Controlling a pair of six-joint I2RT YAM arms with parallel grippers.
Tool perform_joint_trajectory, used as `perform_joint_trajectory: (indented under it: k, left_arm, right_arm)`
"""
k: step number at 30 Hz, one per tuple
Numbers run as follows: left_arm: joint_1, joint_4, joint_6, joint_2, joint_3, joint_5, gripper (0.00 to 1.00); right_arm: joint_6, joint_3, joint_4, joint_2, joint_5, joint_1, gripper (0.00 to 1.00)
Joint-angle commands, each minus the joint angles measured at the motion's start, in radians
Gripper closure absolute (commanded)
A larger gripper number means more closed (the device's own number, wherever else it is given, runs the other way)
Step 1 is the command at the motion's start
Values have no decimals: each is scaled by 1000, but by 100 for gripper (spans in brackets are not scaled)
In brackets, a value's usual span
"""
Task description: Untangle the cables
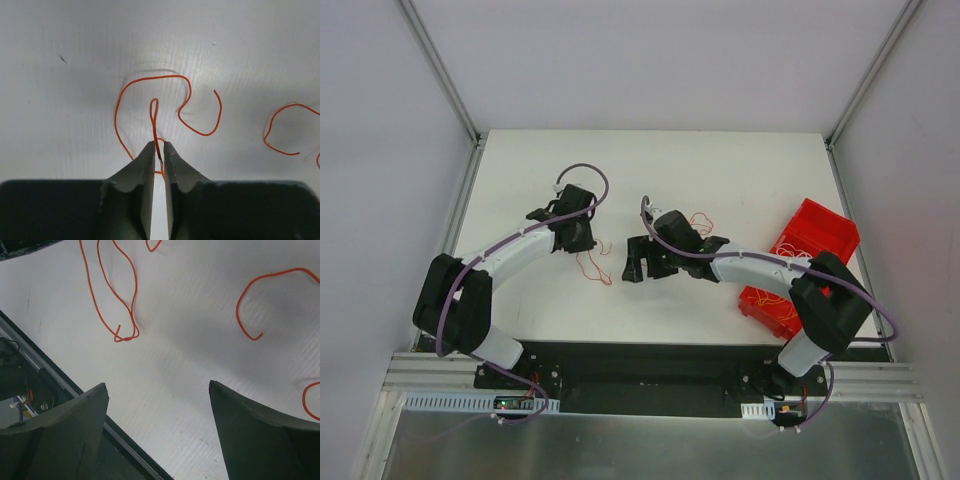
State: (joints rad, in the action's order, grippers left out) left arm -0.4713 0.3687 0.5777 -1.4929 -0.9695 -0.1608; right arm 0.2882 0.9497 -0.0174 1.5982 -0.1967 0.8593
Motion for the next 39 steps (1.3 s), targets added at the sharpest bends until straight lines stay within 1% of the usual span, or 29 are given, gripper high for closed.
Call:
perform_joint_trajectory:
  k: [1, 4, 7, 8, 9, 10, 13, 14, 18, 20, 21, 23, 24, 31, 33, 35, 38, 39]
  left_arm:
    - [20, -66, -22, 25, 14, 109, 76]
    - [22, -68, -15, 97, 44, 121, 45]
    - [29, -63, -13, 225, 80, 138, 25]
    - [33, -56, -12, 274, 90, 144, 21]
    - [36, -45, -15, 317, 98, 147, 14]
    - [40, -25, -15, 363, 98, 145, 10]
    - [59, 50, -35, 497, 83, 133, 7]
    - [62, 65, -45, 547, 77, 130, 7]
    - [66, 108, -87, 712, 37, 133, 7]
    - [68, 113, -93, 761, 16, 147, 6]
    - [66, 119, -93, 778, 5, 152, 6]
    - [66, 124, -93, 810, -14, 159, 6]
    - [68, 127, -93, 815, -18, 185, 6]
    - [66, 150, -118, 849, -9, 208, 6]
    - [68, 157, -119, 861, -5, 214, 6]
    - [68, 162, -116, 878, -3, 214, 6]
    - [68, 162, -114, 904, -8, 207, 6]
    - [66, 162, -119, 910, -14, 204, 6]
  right_arm:
    - [20, 70, 39, 37, -62, -8, 16]
    - [31, 87, 79, 72, -96, -20, 16]
    - [16, 129, 100, 115, -128, -20, 15]
    - [0, 144, 105, 129, -127, -17, 14]
    - [-17, 158, 102, 146, -116, -13, 13]
    - [-30, 179, 93, 163, -101, -11, 12]
    - [-90, 236, 41, 203, -38, -3, 9]
    - [-109, 262, -4, 222, -17, 0, 8]
    - [-178, 450, -176, 334, 46, 6, 4]
    - [-185, 539, -258, 408, 84, 18, 0]
    - [-184, 591, -298, 440, 100, 27, 3]
    - [-178, 680, -377, 506, 135, 50, 4]
    - [-178, 717, -403, 529, 147, 61, 4]
    - [-190, 860, -476, 624, 190, 144, 4]
    - [-193, 935, -573, 666, 276, 170, 4]
    - [-192, 1064, -692, 733, 368, 194, 4]
    - [-175, 1213, -837, 811, 477, 228, 4]
    - [-167, 1257, -880, 841, 505, 231, 2]
